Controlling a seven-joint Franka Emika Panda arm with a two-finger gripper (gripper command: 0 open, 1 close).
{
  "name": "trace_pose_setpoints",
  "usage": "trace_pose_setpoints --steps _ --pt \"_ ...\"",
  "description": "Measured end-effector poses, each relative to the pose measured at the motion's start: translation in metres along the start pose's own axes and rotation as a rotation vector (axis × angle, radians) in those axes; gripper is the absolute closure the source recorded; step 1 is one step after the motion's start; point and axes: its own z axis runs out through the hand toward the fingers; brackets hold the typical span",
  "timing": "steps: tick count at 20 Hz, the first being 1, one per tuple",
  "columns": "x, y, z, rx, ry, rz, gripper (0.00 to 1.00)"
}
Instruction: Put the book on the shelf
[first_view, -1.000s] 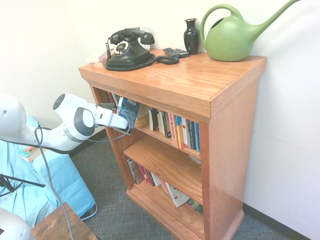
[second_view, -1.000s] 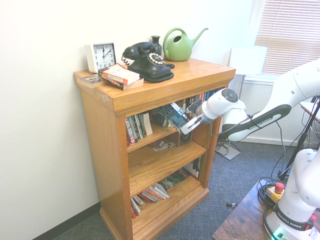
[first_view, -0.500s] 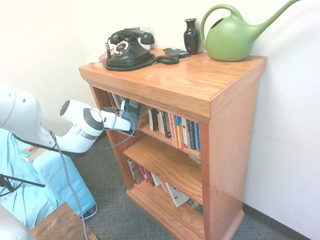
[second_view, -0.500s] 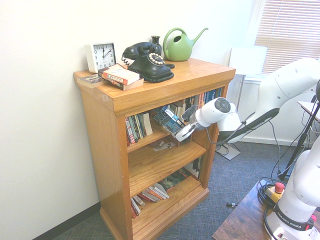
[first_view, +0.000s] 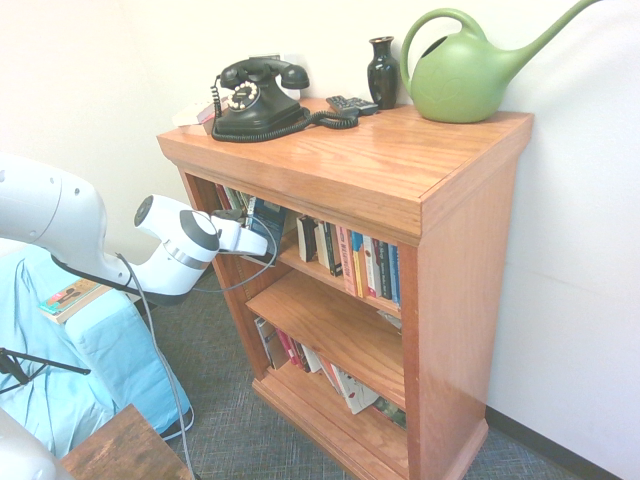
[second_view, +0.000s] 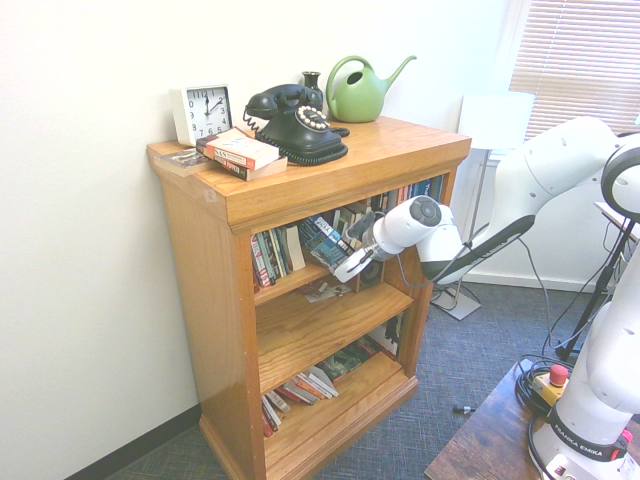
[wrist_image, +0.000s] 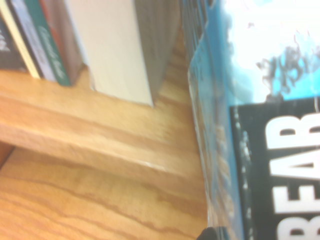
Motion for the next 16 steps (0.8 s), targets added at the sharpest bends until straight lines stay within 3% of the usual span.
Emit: trace_pose_setpoints --steps 16 --pt "0.024 -0.023 0.015 0.019 -0.044 0.042 1.00"
